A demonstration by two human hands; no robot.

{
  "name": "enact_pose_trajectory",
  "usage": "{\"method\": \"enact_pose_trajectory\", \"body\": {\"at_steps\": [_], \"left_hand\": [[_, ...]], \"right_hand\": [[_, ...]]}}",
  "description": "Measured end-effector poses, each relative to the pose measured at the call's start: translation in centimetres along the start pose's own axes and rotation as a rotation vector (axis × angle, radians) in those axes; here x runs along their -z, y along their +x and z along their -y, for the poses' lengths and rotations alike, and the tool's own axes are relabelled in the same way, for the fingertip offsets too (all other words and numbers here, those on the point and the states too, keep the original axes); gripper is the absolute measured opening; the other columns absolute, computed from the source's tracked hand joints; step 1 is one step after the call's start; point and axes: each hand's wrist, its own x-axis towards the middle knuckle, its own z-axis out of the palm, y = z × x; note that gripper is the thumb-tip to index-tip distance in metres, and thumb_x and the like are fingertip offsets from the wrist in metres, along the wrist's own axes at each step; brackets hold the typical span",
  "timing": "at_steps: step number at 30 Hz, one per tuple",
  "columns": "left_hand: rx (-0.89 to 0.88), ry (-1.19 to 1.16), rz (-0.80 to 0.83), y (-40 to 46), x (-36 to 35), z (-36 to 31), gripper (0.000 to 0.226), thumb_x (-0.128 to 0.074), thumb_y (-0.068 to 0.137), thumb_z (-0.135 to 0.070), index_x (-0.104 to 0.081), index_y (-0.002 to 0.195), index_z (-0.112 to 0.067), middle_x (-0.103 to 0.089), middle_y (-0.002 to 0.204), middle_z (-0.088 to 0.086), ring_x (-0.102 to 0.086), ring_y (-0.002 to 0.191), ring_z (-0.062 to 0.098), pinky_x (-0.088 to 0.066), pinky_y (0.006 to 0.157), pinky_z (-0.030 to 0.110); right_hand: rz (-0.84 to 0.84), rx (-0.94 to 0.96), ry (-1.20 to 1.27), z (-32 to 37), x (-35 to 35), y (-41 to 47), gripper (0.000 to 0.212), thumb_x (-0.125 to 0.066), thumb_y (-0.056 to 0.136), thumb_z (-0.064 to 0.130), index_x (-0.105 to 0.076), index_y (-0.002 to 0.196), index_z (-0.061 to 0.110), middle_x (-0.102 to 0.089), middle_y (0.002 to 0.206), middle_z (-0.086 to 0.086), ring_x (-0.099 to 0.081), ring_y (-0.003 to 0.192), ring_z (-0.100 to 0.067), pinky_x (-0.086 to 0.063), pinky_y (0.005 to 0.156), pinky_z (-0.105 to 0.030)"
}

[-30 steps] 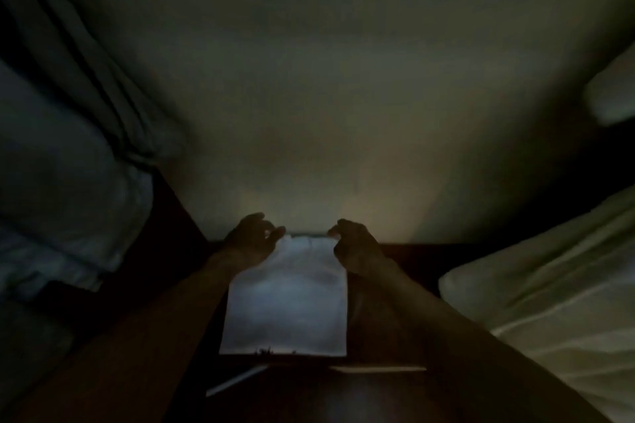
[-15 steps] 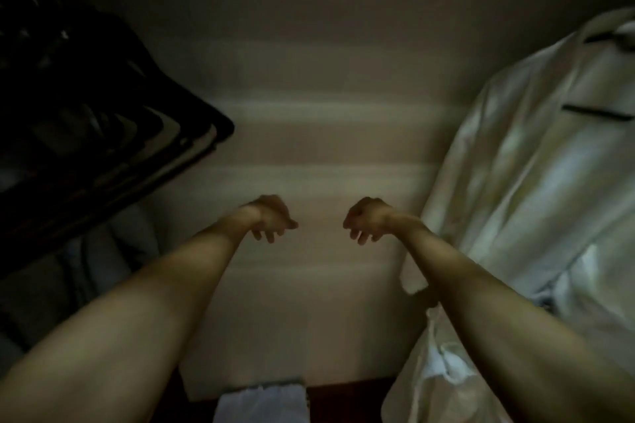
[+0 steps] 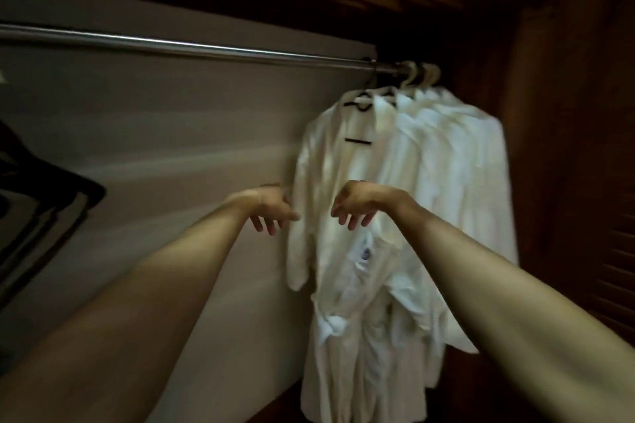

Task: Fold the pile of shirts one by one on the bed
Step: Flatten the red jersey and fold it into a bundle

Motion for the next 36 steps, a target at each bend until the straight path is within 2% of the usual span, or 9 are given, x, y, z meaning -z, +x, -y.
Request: {"method": "enact_pose_trajectory", "body": {"at_steps": [5,12,17,19,22,26,29,32,36], "left_hand": [[-0.197,0.057,0.127,0.4,-4.9,-10.6,0.027,-0.061,0.097,-0.036,-0.064,0.111,-0.013,-0.07,0.099,0.003,-0.071,0.075,0.019,-0.054,0.059,0.028],[-0.578,0.128,0.206,-4.6,-13.8,-32.1,0.024,-0.063,0.096,-0.035,-0.068,0.106,-0.013,-0.073,0.097,0.003,-0.074,0.08,0.021,-0.055,0.056,0.028],[-0.863,0.159,0.267,-14.3,-21.9,-48.5,0.017,-0.062,0.097,-0.036,-0.068,0.105,-0.022,-0.072,0.098,-0.001,-0.073,0.08,0.015,-0.057,0.062,0.03],[-0.987,0.154,0.328,-19.8,-25.4,-54.9,0.018,-0.061,0.097,-0.035,-0.067,0.106,-0.02,-0.071,0.1,0.001,-0.073,0.083,0.017,-0.058,0.065,0.032],[-1.179,0.158,0.391,-29.3,-30.5,-63.6,0.022,-0.061,0.097,-0.034,-0.069,0.104,-0.015,-0.073,0.096,0.002,-0.073,0.081,0.02,-0.057,0.065,0.031],[-1.431,0.165,0.443,-44.0,-36.7,-73.3,0.024,-0.062,0.096,-0.034,-0.071,0.097,-0.012,-0.074,0.091,0.001,-0.074,0.076,0.019,-0.056,0.061,0.029],[-1.625,0.222,0.521,-56.7,-41.0,-78.3,0.027,-0.061,0.095,-0.036,-0.069,0.103,-0.012,-0.073,0.098,0.0,-0.074,0.079,0.017,-0.059,0.067,0.032],[-1.838,0.239,0.621,-69.9,-44.5,-80.8,0.025,-0.061,0.096,-0.036,-0.069,0.102,-0.013,-0.073,0.098,0.001,-0.074,0.08,0.016,-0.062,0.073,0.036],[-2.116,0.267,0.8,-88.0,-48.1,-79.9,0.021,-0.062,0.096,-0.034,-0.067,0.1,-0.014,-0.073,0.099,0.003,-0.072,0.073,0.019,-0.055,0.058,0.029]], "right_hand": [[-0.119,-0.245,0.027,-7.8,1.8,-8.9,0.024,-0.055,0.096,0.023,-0.065,0.114,0.01,-0.072,0.094,0.002,-0.072,0.077,-0.015,-0.053,0.063,-0.026],[-0.379,-0.554,0.091,-20.5,5.2,-31.4,0.013,-0.057,0.097,0.021,-0.066,0.105,0.018,-0.073,0.094,-0.001,-0.072,0.08,-0.014,-0.058,0.077,-0.035],[-0.473,-0.816,0.081,-26.6,5.2,-51.8,0.023,-0.049,0.101,0.02,-0.064,0.114,0.009,-0.07,0.105,-0.005,-0.068,0.072,-0.014,-0.052,0.063,-0.027],[-0.527,-0.945,0.061,-28.2,4.7,-61.0,0.028,-0.049,0.102,0.018,-0.063,0.118,0.001,-0.069,0.108,-0.007,-0.067,0.072,-0.017,-0.055,0.067,-0.03],[-0.603,-1.114,0.006,-29.7,3.6,-74.7,0.024,-0.053,0.098,0.017,-0.069,0.113,0.006,-0.073,0.099,-0.007,-0.072,0.081,-0.021,-0.06,0.078,-0.04],[-0.744,-1.323,0.019,-29.1,0.4,-91.8,0.022,-0.055,0.095,0.018,-0.07,0.108,0.007,-0.074,0.1,-0.005,-0.074,0.079,-0.015,-0.061,0.079,-0.039],[-0.857,-1.52,0.033,-26.0,-3.8,-103.6,0.021,-0.055,0.092,0.012,-0.07,0.105,0.005,-0.075,0.099,-0.008,-0.074,0.082,-0.018,-0.062,0.072,-0.034],[-0.938,-1.705,0.02,-20.5,-8.6,-113.8,0.022,-0.054,0.09,0.009,-0.071,0.102,0.003,-0.074,0.097,-0.01,-0.074,0.084,-0.023,-0.057,0.063,-0.032],[-1.002,-1.987,0.056,-11.1,-15.9,-124.9,0.024,-0.053,0.095,0.012,-0.069,0.11,0.0,-0.073,0.103,-0.013,-0.072,0.085,-0.023,-0.058,0.067,-0.037]]}}
